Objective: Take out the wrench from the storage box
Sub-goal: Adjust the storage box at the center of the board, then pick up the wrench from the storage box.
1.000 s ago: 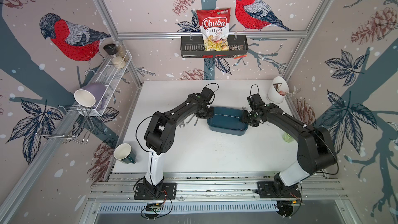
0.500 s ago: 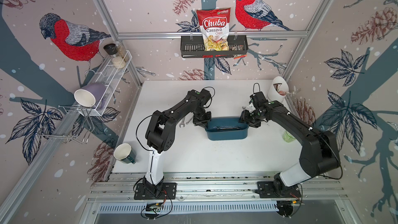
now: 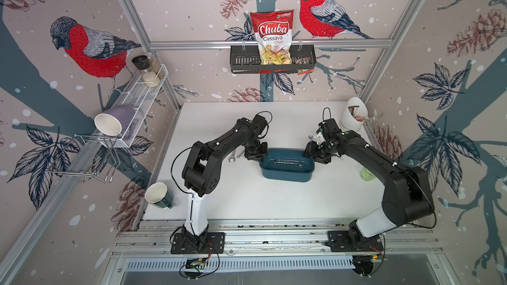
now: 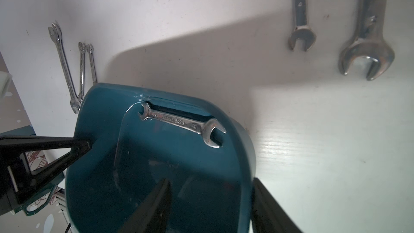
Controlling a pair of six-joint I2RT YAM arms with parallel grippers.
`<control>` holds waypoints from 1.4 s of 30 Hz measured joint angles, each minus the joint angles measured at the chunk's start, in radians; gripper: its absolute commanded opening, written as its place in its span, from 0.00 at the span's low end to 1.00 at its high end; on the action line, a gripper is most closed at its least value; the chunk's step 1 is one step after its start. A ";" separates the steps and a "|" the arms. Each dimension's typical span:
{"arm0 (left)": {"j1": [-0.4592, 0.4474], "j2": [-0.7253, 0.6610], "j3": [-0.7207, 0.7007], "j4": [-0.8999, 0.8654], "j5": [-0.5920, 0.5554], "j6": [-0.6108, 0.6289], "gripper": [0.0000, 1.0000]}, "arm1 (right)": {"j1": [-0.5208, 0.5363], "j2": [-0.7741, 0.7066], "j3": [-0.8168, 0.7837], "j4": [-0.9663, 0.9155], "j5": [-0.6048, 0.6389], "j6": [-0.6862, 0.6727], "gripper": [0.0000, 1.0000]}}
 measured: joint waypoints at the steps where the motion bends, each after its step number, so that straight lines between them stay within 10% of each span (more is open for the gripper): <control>1: -0.002 -0.012 -0.028 0.043 -0.019 -0.006 0.00 | 0.000 0.000 -0.008 0.017 0.002 0.000 0.59; 11: -0.041 -0.092 -0.198 0.275 -0.193 -0.047 0.53 | 0.012 0.075 -0.069 0.115 0.043 0.001 0.56; 22: -0.108 -0.343 -0.277 0.424 -0.304 0.222 0.44 | 0.033 0.114 -0.078 0.172 0.092 0.000 0.46; 42: -0.171 0.060 -0.103 0.559 -0.149 0.827 0.62 | 0.082 0.166 -0.045 0.199 0.170 -0.094 0.28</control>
